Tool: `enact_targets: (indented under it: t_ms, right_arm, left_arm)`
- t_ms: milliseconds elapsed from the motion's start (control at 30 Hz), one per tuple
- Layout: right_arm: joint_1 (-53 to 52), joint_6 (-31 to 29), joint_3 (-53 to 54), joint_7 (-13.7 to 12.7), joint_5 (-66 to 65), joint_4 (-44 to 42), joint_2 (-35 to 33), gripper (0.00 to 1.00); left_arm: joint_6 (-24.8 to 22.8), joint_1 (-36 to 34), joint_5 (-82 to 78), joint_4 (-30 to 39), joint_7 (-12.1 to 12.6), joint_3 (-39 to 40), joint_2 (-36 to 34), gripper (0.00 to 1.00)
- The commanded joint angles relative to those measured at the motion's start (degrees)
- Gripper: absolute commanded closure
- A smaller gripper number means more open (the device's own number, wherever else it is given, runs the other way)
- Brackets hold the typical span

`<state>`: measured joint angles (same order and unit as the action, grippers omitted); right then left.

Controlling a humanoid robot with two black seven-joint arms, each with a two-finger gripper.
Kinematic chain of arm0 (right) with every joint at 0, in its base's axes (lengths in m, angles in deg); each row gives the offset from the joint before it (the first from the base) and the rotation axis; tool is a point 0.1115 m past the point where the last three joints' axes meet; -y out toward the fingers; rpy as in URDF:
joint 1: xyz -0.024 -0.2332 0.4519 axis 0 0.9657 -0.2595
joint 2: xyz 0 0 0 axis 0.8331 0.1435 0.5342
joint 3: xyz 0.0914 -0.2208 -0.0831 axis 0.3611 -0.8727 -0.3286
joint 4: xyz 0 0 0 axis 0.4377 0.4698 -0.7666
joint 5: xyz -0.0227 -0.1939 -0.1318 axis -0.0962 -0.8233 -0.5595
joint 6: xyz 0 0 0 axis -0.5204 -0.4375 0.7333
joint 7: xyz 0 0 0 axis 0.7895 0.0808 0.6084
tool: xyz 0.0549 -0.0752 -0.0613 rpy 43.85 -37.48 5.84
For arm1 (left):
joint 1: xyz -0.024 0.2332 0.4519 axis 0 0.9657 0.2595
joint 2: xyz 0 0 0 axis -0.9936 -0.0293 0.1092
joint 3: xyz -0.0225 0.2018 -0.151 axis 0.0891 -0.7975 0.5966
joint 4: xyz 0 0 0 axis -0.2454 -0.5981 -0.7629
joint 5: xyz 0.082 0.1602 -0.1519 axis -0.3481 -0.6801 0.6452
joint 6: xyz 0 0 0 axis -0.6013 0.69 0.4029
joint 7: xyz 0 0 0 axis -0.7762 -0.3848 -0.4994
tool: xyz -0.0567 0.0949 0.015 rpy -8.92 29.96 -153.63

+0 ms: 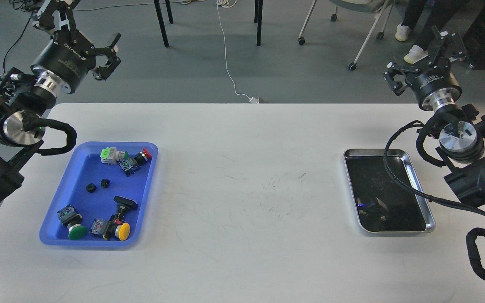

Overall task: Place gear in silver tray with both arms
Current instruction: 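Lower the left gripper toward the blue tray of parts, then grasp a small black gear in the blue tray with the left gripper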

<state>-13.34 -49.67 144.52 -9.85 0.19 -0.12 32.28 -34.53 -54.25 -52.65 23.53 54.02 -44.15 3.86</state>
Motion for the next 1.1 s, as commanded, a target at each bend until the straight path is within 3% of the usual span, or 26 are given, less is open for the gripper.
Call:
enact_targets:
  t_ms: [0, 134, 234, 267, 367, 434, 835, 1068]
  right_arm:
    - [0.0, 0.0, 0.0, 0.0, 0.0, 0.0, 0.0, 0.01]
    - [0.1, 0.0, -0.1, 0.0, 0.0, 0.0, 0.0, 0.01]
    - [0.1, 0.0, -0.2, 0.0, 0.0, 0.0, 0.1, 0.01]
    - [0.1, 0.0, -0.2, 0.0, 0.0, 0.0, 0.1, 0.01]
    - [0.1, 0.0, -0.2, 0.1, -0.1, 0.0, 0.1, 0.01]
    - [0.1, 0.0, -0.2, 0.0, -0.1, 0.0, 0.1, 0.01]
    - [0.0, 0.0, -0.3, 0.1, -0.1, 0.1, 0.1, 0.01]
    - [0.1, 0.0, -0.2, 0.1, -0.1, 0.1, 0.0, 0.01]
  left_arm:
    - [-0.2, 2.6, -12.3, 8.8, 0.0, -2.0, -7.0, 0.03]
    - [0.0, 6.6, -27.7, 18.6, 0.0, -3.9, -14.7, 0.03]
    - [0.1, 10.0, -38.2, 21.5, -0.7, -3.5, -17.8, 0.03]
    - [0.5, 10.6, -40.9, 21.7, -1.6, -3.2, -18.3, 0.03]
    - [3.4, 10.8, -44.7, 22.1, -7.8, -3.5, -20.4, 0.03]
    - [5.5, 10.9, -47.1, 23.3, -9.7, -3.7, -21.9, 0.03]
    - [15.2, 12.3, -95.6, 25.7, -9.7, -11.9, -24.0, 0.09]
    - [22.0, 12.2, -107.5, 18.2, -9.2, -19.5, -23.4, 0.2]
